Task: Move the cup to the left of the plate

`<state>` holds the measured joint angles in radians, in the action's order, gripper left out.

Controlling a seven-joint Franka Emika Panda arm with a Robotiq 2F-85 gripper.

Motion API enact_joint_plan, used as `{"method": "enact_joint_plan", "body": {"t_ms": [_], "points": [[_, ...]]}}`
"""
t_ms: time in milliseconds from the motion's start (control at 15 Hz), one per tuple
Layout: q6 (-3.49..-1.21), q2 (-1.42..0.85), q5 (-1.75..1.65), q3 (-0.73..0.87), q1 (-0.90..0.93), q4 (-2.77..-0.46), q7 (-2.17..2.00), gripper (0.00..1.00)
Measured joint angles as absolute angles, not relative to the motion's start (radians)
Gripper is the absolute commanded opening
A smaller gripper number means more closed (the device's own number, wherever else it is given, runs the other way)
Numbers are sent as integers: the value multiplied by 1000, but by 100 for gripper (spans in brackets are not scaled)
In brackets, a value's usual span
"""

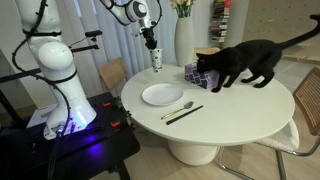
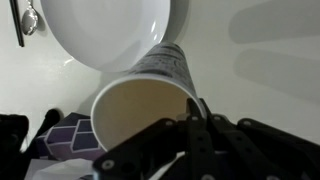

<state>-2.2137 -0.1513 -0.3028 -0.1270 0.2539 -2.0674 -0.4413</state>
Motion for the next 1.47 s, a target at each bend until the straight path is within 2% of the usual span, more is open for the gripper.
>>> {"method": "enact_joint_plan", "body": {"t_ms": [1467], "points": [[-2302,-203,-204,-142,257,-2111,-436,1]]}}
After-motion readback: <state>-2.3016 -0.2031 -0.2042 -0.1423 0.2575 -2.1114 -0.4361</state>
